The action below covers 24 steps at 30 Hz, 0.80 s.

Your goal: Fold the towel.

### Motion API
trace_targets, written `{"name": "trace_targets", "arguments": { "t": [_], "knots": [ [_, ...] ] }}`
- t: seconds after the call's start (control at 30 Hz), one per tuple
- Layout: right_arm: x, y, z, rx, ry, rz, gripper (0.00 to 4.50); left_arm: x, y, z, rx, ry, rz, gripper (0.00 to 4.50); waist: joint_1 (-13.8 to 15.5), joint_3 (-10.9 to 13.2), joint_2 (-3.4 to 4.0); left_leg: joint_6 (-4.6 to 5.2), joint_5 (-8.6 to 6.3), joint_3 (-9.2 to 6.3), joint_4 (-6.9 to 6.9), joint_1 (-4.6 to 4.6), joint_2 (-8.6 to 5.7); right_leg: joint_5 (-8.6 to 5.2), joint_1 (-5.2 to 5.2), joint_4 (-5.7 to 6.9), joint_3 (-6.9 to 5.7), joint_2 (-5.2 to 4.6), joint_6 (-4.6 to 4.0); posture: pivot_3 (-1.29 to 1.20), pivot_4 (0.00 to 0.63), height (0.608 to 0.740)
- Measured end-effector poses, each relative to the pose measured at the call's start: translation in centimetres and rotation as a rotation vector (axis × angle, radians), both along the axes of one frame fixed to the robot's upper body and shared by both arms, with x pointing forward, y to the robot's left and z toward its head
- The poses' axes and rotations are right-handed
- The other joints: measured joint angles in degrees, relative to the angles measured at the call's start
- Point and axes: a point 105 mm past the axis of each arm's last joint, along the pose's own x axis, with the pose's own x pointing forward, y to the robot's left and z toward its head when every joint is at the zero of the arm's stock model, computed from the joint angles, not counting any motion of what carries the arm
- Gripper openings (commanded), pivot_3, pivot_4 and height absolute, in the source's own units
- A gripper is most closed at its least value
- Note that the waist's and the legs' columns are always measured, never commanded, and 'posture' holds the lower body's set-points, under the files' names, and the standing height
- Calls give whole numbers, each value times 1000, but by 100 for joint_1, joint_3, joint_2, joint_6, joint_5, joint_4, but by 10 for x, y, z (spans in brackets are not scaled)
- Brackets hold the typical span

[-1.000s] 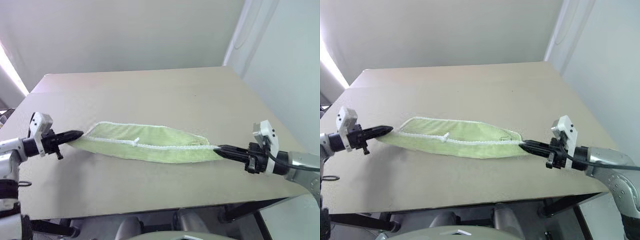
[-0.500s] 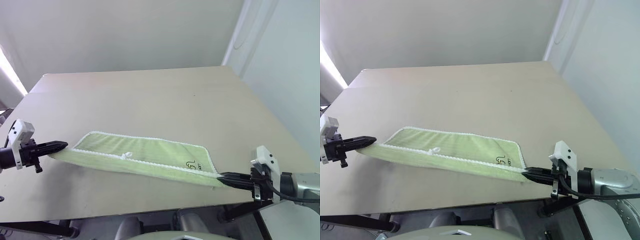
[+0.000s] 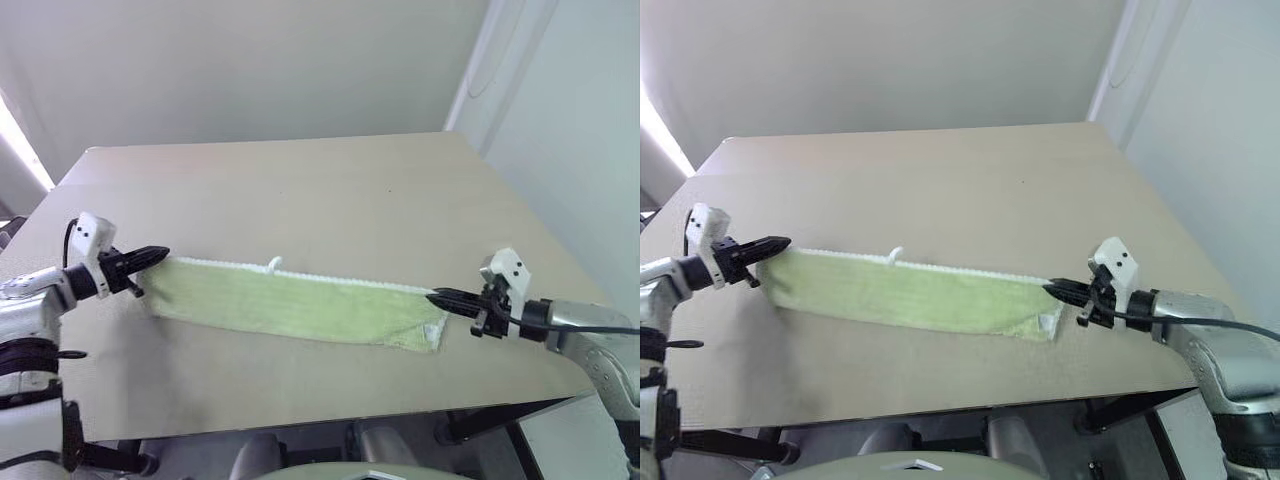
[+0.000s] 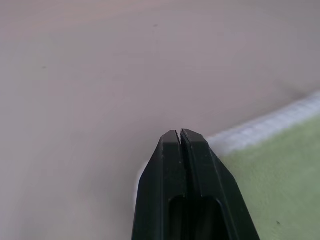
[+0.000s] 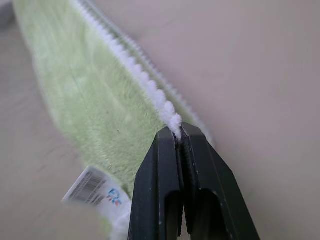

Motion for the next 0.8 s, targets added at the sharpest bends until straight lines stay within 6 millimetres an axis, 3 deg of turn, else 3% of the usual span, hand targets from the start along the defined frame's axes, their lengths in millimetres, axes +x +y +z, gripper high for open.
{"name": "trace_targets", "arguments": {
  "t": [0.13, 0.43, 0.47, 0.57, 0.8],
  "knots": [
    [11, 1, -13, -16, 18, -42, 53, 7, -2, -13, 21, 18, 21, 0, 5, 0, 0, 0, 0, 0, 0, -4, 0, 0, -4, 0, 0, 0, 0, 0, 0, 712],
    [24, 4, -30, -16, 49, -108, 53, 27, -13, -19, 31, -11, 71, 0, 16, -2, -3, 0, 0, -2, 1, -5, -2, 1, -1, 1, 0, 0, 0, 0, 0, 712],
    [25, 3, -31, -21, 53, -117, 0, 27, -13, -19, 29, -8, 69, 455, 12, -2, -2, 0, 0, -1, 1, -5, -2, 1, -1, 0, 1, -1, 1, 0, 0, 712],
    [27, 0, -34, -32, 61, -133, 696, 28, -18, -17, 19, -3, 28, 1325, -4, -2, -1, 0, 0, -1, 0, -3, -2, 1, -1, 1, 2, 0, 0, 0, 0, 712],
    [36, 0, -28, 2, 52, -166, 3202, 22, -23, -21, -13, 40, -31, 3908, 1, -2, -1, 1, 0, -3, 1, -4, -2, 2, -1, 4, 1, 2, -2, 0, 0, 712]
  ]
}}
